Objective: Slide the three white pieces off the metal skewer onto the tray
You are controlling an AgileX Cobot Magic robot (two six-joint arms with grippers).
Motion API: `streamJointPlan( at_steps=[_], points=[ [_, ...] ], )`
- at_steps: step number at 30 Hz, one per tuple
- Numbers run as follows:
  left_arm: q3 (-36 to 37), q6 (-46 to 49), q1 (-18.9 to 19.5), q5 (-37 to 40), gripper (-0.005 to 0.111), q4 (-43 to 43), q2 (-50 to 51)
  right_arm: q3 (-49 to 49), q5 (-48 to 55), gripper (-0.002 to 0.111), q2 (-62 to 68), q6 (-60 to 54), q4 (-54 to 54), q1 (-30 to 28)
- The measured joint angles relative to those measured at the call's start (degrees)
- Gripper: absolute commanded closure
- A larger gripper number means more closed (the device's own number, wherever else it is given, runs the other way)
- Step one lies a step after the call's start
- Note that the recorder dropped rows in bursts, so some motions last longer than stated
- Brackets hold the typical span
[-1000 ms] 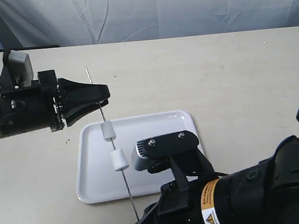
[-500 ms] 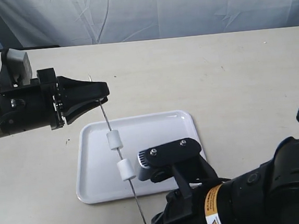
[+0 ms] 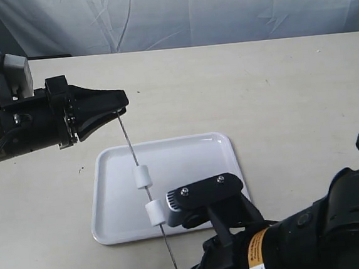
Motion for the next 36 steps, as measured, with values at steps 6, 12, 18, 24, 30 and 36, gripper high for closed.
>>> streamJointPlan(
  at_steps=[6,12,18,24,30,36],
  points=[
    [0.0,1.1,0.0,0.5,0.083,-1.3,0.0,0.0,1.7,0.109,0.0,0.1,0.0,0.1],
    [0.0,1.4,0.0,0.6,0.083,-2.5,0.0,0.0,2.8,0.109,0.0,0.7,0.4,1.3],
    [0.0,1.5,0.0,0.6,0.083,-2.7,0.0,0.0,3.6,0.109,0.0,1.6,0.4,1.4],
    [-0.1,1.7,0.0,5.9,0.083,0.9,0.0,0.0,7.1,0.109,0.0,2.6,-0.3,1.4],
    [-0.1,-0.5,0.0,16.0,0.083,12.6,0.0,0.0,8.0,0.109,0.0,6.7,-4.4,1.4],
    [-0.1,-3.0,0.0,19.6,0.083,18.3,0.9,0.0,8.3,0.109,0.0,8.0,-5.7,1.4]
  ],
)
